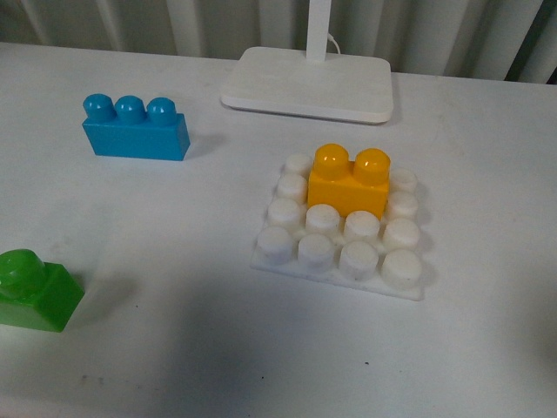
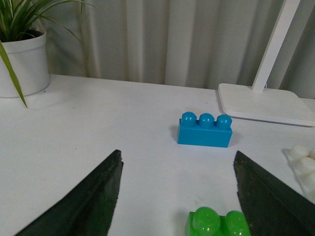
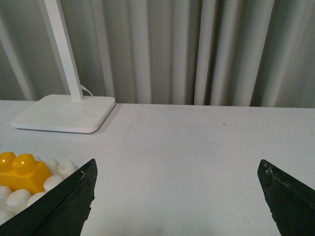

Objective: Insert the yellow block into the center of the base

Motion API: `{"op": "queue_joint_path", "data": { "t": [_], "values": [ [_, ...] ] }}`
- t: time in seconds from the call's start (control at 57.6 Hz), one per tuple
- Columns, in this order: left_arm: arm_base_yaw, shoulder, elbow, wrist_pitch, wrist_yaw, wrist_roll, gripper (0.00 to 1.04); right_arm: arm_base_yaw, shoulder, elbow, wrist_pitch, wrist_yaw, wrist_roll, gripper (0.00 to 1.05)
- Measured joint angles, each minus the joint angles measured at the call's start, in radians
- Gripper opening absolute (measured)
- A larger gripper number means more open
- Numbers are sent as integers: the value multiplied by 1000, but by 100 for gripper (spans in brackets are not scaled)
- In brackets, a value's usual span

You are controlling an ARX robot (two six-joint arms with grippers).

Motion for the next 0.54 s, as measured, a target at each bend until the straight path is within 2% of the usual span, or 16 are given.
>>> {"op": "queue_joint_path", "data": {
  "t": [0.156, 0.539],
  "values": [
    [0, 0, 0, 0, 0, 0, 100, 0, 0, 0, 0, 0, 0, 96],
    [0, 0, 0, 0, 0, 0, 98, 0, 0, 0, 0, 0, 0, 96]
  ]
}}
